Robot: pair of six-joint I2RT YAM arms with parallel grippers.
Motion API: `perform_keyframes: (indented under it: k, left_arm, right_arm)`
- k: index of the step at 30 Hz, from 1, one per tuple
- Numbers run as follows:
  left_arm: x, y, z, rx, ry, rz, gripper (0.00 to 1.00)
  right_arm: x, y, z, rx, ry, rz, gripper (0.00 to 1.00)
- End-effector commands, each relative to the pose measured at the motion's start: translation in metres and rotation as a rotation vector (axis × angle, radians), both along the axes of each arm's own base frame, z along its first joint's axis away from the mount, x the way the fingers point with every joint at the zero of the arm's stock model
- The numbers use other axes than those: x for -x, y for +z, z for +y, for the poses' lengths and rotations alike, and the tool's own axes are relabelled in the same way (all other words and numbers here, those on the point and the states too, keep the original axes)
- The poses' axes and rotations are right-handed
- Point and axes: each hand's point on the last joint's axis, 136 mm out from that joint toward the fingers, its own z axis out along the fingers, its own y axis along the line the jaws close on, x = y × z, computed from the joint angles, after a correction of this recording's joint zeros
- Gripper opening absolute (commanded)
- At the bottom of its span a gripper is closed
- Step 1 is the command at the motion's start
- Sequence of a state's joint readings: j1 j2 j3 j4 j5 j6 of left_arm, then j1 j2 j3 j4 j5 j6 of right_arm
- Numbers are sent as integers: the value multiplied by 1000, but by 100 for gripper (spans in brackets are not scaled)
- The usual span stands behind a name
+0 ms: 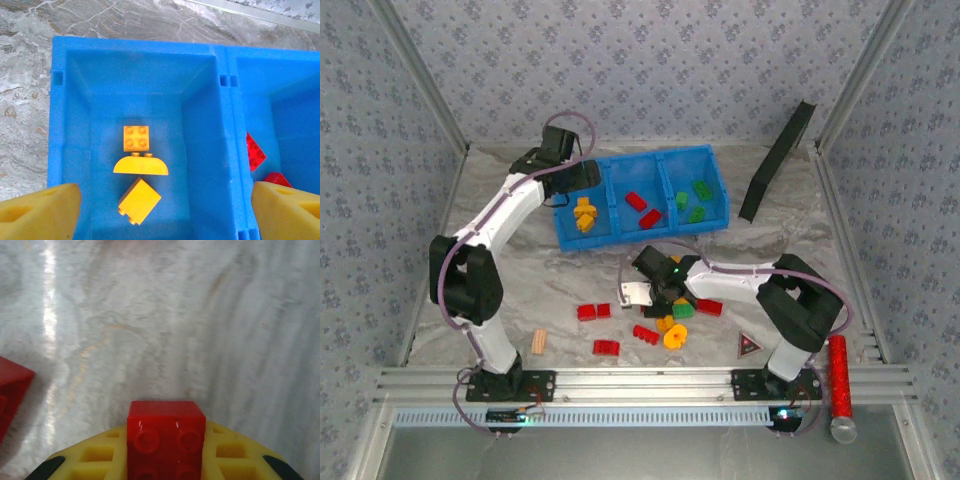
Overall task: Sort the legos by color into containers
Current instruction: Pick up the lego from the bottom-center of the table, then place the lego in the container.
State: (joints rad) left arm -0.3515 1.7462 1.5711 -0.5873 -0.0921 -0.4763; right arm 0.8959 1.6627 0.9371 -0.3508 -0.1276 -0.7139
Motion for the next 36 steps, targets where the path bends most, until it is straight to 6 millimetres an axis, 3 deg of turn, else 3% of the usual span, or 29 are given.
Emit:
perform_keyframes:
  k: [1,7,11,15,21,26,32,36]
  left_arm:
    - [18,18,5,-7,-30,-6,88]
    - [48,16,6,-91,-71,22,88]
    - [73,9,-2,-146,-133,38,88]
    - [101,-4,-15,-168,-211,63,88]
    - [149,-27,-34,-159,-384,78,88]
    - [181,-26,-39,-141,-457,40,88]
    - [211,-26,-57,-88,-553,13,89]
    - [231,-30,-79,-18,-600,25,89]
  right_arm:
    - [-30,57,9,-153,-76,-79,19]
    - [-89,122,-12,-300,-272,-177,19]
    - [-127,148,-22,-325,-359,-253,20]
    - [-161,168,-17,-347,-403,-308,20]
    - [-210,160,-2,-329,-461,-293,20]
    - [-239,143,10,-316,-515,-262,20]
    - [-259,116,20,-293,-552,-185,22]
    - [-267,97,24,-260,-573,-158,22]
